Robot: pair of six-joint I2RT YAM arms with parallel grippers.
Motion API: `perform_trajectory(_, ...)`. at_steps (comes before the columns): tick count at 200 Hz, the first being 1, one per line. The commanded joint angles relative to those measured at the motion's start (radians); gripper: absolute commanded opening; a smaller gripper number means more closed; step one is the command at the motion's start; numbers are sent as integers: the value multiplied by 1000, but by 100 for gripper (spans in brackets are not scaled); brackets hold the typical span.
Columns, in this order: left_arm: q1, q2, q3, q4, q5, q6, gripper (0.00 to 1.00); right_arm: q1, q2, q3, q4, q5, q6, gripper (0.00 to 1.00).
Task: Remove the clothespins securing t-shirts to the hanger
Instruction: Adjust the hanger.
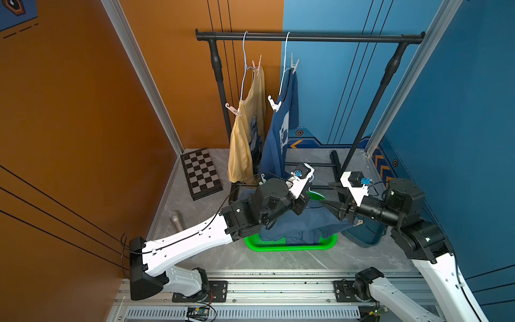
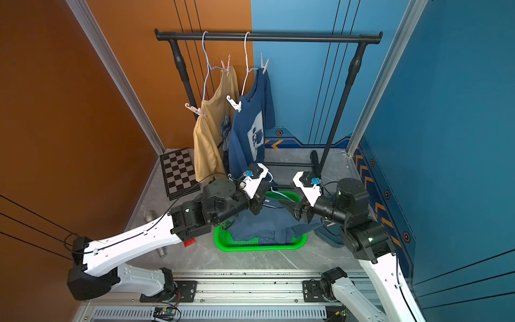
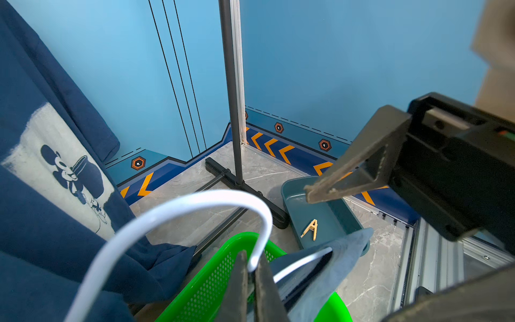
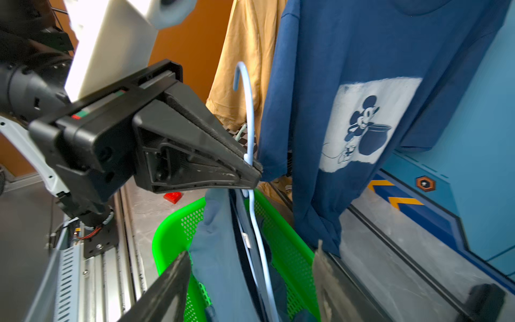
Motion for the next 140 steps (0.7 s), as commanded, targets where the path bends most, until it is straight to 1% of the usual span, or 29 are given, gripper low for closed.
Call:
perform_trajectory(1, -15, 5, 37, 55, 22, -17, 0, 15, 28, 5, 43, -58, 23, 67)
perform_trajectory(63, -22, 4, 37, 55, 7, -17, 0, 68, 120, 32, 66, -55, -1, 54)
perform_trajectory(91, -24, 4, 40, 55, 6, -17, 0, 100, 150, 38, 83, -28, -13, 50)
perform_trajectory(122, -25, 11, 41, 52, 7, -16, 0, 117, 193, 65, 93, -29, -15, 45)
perform_trajectory(140, -25, 12, 45, 53, 10, -20, 0, 123, 215, 74, 97, -33, -16, 39)
